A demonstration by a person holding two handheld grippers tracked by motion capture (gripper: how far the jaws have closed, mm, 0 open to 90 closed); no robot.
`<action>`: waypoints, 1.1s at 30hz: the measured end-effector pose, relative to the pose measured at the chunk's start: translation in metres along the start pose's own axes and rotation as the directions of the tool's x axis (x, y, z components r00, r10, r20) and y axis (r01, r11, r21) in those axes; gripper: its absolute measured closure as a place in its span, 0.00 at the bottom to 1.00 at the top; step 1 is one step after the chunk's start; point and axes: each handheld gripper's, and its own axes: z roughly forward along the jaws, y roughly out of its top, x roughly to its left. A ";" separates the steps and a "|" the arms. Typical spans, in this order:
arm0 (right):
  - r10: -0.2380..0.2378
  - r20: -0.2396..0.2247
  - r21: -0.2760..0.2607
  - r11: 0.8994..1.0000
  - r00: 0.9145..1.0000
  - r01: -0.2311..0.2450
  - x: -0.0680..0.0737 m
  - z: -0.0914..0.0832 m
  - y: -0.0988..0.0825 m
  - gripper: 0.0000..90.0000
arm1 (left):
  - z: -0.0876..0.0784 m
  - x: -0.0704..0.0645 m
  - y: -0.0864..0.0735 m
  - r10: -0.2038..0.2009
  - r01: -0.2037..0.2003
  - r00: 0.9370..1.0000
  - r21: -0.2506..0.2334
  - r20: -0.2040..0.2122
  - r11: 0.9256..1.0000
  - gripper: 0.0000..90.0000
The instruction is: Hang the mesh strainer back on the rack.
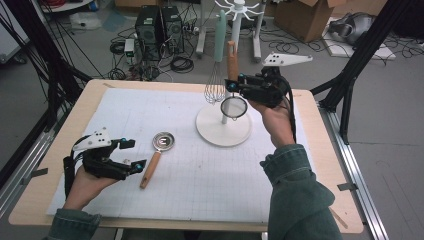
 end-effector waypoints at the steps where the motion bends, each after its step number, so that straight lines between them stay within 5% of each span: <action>1: 0.001 0.005 -0.003 1.000 1.000 -0.001 -0.001 0.000 0.002 0.78 | 0.000 0.000 0.000 0.004 -0.004 1.000 0.000 0.000 1.000 0.17; 15: -0.003 0.063 -0.024 1.000 0.998 0.004 -0.007 0.004 0.029 0.78 | -0.002 0.001 0.000 0.002 -0.002 1.000 -0.004 -0.004 1.000 0.15; 33: 0.014 0.132 -0.009 1.000 0.991 -0.013 -0.016 0.011 0.039 0.78 | -0.005 0.000 0.002 0.008 -0.008 1.000 -0.019 -0.008 1.000 0.15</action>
